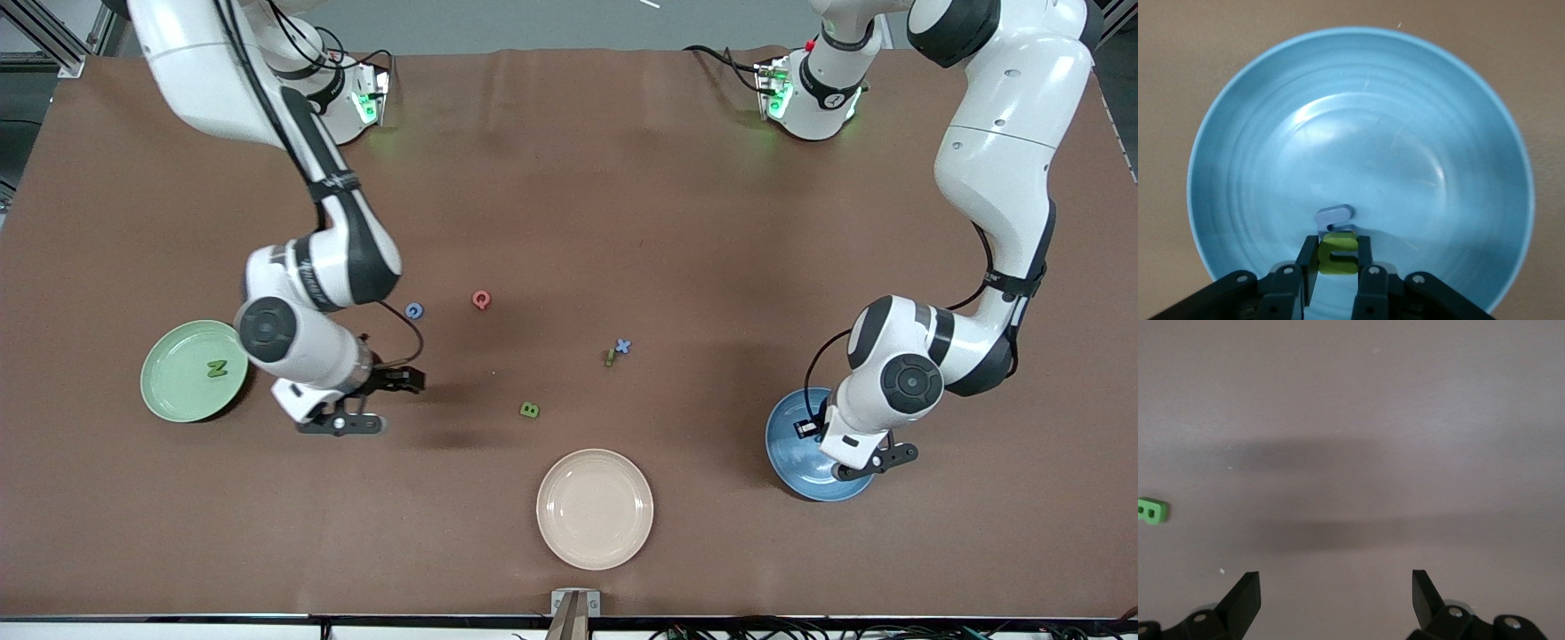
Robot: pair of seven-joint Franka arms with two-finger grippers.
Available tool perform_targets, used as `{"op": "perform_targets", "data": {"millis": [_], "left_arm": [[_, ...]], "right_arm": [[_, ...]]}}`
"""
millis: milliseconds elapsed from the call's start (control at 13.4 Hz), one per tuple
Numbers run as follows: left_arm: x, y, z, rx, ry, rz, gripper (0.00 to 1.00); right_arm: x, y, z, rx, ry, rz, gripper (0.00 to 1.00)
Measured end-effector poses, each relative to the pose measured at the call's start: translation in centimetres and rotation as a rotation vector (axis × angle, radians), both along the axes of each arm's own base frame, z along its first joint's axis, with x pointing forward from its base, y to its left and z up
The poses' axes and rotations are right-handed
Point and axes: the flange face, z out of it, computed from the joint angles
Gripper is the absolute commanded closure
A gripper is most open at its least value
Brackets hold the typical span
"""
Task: Sort upper and lower case letters into plates
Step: 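Grasp the green B with the right gripper while the left gripper returns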
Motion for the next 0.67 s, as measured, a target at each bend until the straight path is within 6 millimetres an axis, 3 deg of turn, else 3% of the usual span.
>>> {"op": "perform_targets", "data": {"millis": [374, 523, 673], "left_arm": [[0.1, 1.7, -0.3, 0.036, -0.004, -0.009, 0.99], [0.1, 2.2, -0.4, 0.042, -0.005, -0.007, 0.99], [0.0, 2.2, -0.4, 0.044, -0.004, -0.009, 0.99]], "right_arm": [[-1.7, 12.2, -5.0, 0.036, -0.104, -0.134, 0.01], [-2.0, 14.7, -5.8, 0.057, -0.135, -0.158, 0.01], [-1.7, 15.8, -6.4, 0.082, -0.175, -0.172, 0.01]]}}
